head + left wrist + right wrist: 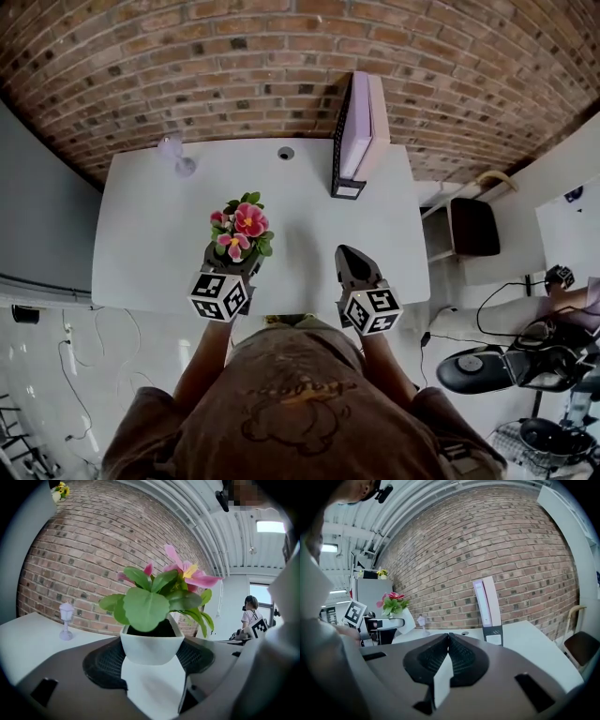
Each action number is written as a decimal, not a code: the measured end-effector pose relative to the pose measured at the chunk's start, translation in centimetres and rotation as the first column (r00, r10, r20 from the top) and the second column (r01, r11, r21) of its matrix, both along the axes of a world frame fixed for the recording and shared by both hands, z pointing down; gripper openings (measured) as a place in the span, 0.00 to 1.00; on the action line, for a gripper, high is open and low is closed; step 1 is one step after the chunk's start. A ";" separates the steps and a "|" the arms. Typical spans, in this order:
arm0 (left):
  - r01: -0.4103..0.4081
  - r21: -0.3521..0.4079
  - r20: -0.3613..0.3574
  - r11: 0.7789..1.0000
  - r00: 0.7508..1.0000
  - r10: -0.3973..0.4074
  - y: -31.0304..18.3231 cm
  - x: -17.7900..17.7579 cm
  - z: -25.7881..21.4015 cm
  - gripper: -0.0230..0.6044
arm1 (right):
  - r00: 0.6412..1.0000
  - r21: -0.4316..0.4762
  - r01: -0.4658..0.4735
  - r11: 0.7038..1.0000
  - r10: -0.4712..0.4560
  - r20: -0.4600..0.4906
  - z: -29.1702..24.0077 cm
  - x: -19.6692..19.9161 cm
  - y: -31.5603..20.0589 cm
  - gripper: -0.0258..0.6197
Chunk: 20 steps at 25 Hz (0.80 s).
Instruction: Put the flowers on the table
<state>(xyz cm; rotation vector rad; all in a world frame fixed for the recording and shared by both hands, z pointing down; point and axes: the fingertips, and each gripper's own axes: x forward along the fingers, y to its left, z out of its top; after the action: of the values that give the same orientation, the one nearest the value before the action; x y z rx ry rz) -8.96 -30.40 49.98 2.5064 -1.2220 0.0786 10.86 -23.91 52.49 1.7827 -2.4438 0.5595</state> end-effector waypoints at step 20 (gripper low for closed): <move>-0.015 -0.049 0.050 0.999 0.999 0.017 -5.6 3.1 6.4 0.59 | 0.999 -0.010 0.037 0.999 -0.037 0.016 0.7 1.6 -3.4 0.05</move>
<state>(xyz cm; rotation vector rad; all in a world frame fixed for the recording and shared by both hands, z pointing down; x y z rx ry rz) -5.87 -36.04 56.34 2.4861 -1.2050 0.1743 12.44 -27.29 53.19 1.7321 -2.4737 0.5848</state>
